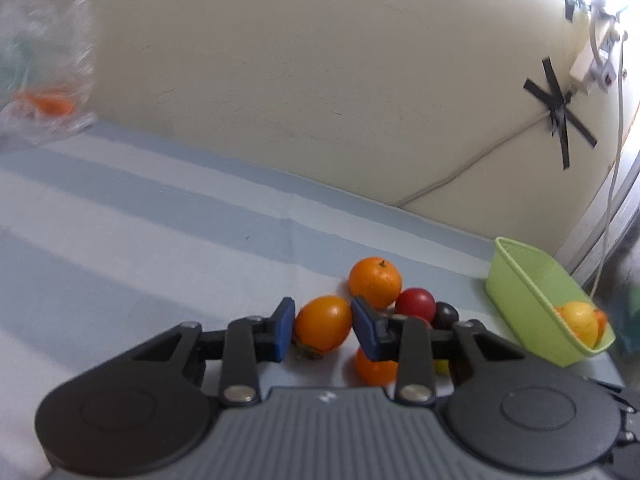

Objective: Organize fruits
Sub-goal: 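Grasp a dark plum with the right gripper while the left gripper grasps an orange cherry tomato, then carry the plum and orange tomato into the basket and open both grippers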

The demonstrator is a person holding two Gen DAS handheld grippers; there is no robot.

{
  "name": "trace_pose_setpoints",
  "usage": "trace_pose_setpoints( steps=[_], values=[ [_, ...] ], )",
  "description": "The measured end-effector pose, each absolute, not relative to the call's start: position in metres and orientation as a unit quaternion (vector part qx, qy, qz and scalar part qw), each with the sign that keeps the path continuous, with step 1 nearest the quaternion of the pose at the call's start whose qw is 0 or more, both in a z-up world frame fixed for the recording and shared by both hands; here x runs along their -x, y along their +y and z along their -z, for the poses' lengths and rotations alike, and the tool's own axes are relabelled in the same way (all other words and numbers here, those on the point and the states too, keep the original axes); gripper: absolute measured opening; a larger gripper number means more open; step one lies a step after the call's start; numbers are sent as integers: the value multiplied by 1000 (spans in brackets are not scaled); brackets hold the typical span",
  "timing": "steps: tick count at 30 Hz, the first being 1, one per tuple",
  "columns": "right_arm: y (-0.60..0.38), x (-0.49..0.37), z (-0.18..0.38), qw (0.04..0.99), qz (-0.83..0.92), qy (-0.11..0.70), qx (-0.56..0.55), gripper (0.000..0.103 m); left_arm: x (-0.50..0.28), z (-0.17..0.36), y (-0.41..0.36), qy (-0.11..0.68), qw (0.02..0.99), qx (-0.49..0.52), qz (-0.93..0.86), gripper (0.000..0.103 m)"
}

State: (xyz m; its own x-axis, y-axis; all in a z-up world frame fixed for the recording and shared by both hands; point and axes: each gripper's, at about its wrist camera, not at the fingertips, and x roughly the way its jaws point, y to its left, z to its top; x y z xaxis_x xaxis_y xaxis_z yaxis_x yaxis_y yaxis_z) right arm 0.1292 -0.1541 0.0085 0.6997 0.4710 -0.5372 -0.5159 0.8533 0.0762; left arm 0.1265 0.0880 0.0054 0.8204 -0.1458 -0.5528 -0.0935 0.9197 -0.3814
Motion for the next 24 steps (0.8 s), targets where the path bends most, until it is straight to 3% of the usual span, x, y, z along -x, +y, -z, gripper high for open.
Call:
trace_pose_setpoints(
  steps=[5, 18, 20, 22, 24],
  values=[
    [-176, -105, -9, 921, -271, 279, 4, 29, -83, -7, 109, 280, 927, 247, 36, 31],
    [-192, -54, -4, 918, -281, 277, 39, 31, -23, -5, 33, 304, 928, 167, 134, 32],
    [-191, -51, -3, 918, -280, 276, 45, 34, -20, -4, 29, 300, 932, 157, 127, 33],
    [-190, -48, -2, 919, -280, 272, 50, 44, -17, -6, 27, 295, 936, 148, 119, 35],
    [-190, -48, -2, 919, -283, 271, 52, 44, -16, -6, 26, 296, 938, 142, 113, 40]
  ],
)
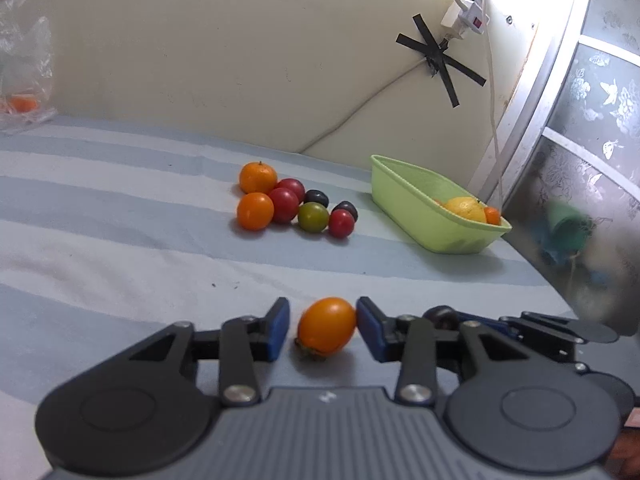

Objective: Organize fruits
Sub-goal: 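Carry the plum and orange tomato into the basket and open both grippers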

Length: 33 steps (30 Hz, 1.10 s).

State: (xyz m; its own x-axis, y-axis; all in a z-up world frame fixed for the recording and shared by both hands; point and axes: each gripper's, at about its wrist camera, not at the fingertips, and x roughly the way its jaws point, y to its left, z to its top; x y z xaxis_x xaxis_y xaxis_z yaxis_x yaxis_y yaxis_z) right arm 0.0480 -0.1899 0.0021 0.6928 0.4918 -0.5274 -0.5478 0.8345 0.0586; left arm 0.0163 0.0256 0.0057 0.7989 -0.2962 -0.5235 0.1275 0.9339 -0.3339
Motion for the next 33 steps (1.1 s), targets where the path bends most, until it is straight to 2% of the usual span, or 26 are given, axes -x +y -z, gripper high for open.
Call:
trace_pose_setpoints(
  steps=[9, 12, 13, 14, 19, 26, 33],
  values=[
    [-191, -49, -2, 919, -281, 271, 53, 44, -14, -5, 21, 297, 941, 125, 109, 42],
    [-192, -49, -2, 920, -277, 272, 49, 43, -13, -5, 20, 295, 941, 119, 115, 39],
    [-192, -49, -1, 920, -276, 274, 48, 39, -12, -5, 19, 295, 941, 118, 118, 34],
    [-192, -49, -2, 921, -273, 273, 49, 29, -12, -6, 19, 294, 941, 117, 119, 32],
    [-199, -49, -4, 925, -271, 265, 28, 29, -20, -12, 15, 282, 939, 136, 145, 32],
    [-224, -73, -27, 964, -196, 177, -6, 29, -96, -57, -19, 250, 934, 152, 205, 32],
    [-237, -131, -31, 978, -138, 155, -2, 30, -187, -65, -67, 277, 923, 166, 212, 32]
  ],
)
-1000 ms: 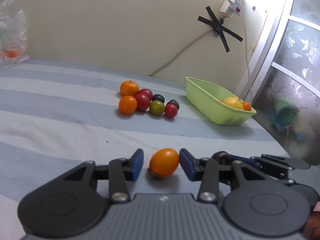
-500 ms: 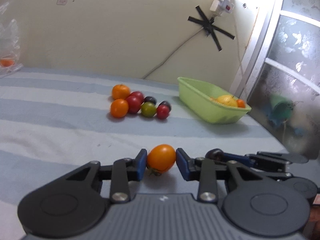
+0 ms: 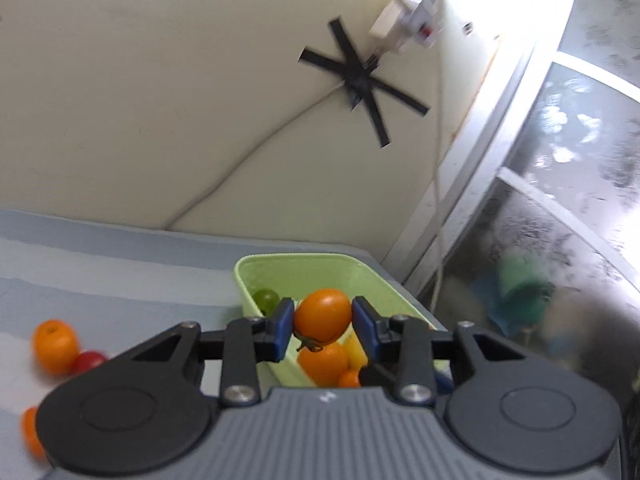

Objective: Organize fruits
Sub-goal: 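Carry the plum and orange tomato into the basket and open both grippers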

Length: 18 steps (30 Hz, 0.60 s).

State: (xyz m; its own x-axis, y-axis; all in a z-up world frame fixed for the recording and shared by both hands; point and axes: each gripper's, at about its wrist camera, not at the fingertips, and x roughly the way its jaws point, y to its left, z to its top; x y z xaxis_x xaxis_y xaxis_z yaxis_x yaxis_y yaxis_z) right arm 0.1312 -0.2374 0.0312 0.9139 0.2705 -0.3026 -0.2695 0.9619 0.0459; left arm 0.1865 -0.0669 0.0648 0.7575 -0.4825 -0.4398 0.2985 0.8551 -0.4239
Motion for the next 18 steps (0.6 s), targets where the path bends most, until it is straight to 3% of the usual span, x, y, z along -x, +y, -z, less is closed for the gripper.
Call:
trace_pose_setpoints(
  steps=[6, 9, 14, 18],
  values=[
    [-243, -136, -20, 975, -146, 167, -16, 31, -213, -41, -84, 314, 913, 173, 194, 34],
    [-246, -137, -19, 972, -156, 173, -30, 45, -213, -41, -92, 308, 918, 162, 192, 43],
    [-250, -132, -22, 974, -157, 157, -47, 45, -196, -57, -79, 287, 924, 166, 189, 47],
    [-251, -113, -26, 983, -146, 106, -43, 43, -155, -75, -27, 243, 933, 200, 173, 47]
  ],
)
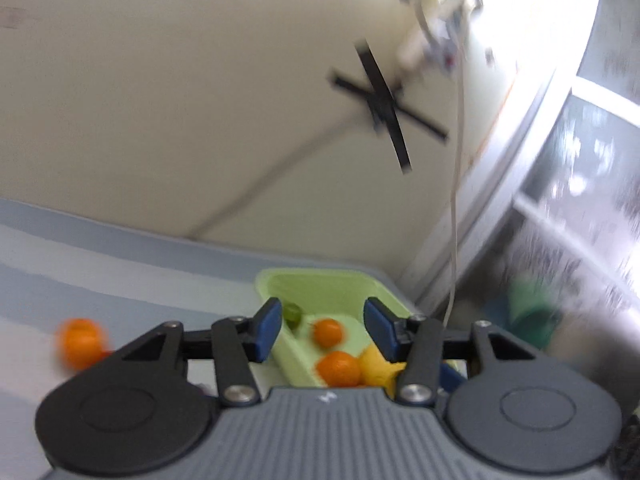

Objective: Organize fruits
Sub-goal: 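Carry the plum and orange tomato into the basket and open both grippers, then grasp a red cherry tomato with the right gripper while the left gripper grasps an orange tomato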

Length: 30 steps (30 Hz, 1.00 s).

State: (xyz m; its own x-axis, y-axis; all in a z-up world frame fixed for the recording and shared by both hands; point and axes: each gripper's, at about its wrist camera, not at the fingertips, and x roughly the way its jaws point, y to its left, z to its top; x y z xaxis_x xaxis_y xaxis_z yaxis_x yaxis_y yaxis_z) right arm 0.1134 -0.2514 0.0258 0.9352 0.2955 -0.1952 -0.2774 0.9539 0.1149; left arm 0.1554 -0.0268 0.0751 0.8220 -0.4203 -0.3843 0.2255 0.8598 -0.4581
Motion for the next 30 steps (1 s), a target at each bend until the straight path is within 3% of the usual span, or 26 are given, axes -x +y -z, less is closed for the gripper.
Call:
trace_pose_setpoints(
  steps=[4, 8, 10, 13, 19, 22, 25, 27, 30],
  values=[
    [-248, -94, -29, 983, -167, 72, -39, 36, -111, -73, 36, 227, 949, 195, 101, 47],
    [-226, -91, -30, 955, -259, 132, -52, 36, -92, -48, 71, 270, 945, 178, 48, 47],
    [-202, -94, -26, 938, -295, 180, -24, 36, -92, -38, 74, 286, 941, 176, 48, 48],
    [-165, -99, -13, 929, -287, 226, 53, 36, -99, -29, 66, 298, 940, 157, 54, 59],
    [-140, -121, -11, 920, -278, 259, 93, 37, -110, -18, 44, 308, 945, 89, 64, 58],
    [-133, -138, -12, 915, -281, 271, 105, 36, -111, -12, 40, 312, 944, 85, 62, 53],
    [-130, -148, -5, 913, -274, 280, 116, 36, -114, -9, 42, 320, 940, 97, 63, 40],
    [-131, -151, -6, 913, -277, 283, 104, 29, -114, -8, 43, 320, 940, 98, 62, 31],
    [-132, -148, -7, 913, -277, 281, 101, 26, -111, -8, 44, 318, 940, 106, 68, 30]
  ],
)
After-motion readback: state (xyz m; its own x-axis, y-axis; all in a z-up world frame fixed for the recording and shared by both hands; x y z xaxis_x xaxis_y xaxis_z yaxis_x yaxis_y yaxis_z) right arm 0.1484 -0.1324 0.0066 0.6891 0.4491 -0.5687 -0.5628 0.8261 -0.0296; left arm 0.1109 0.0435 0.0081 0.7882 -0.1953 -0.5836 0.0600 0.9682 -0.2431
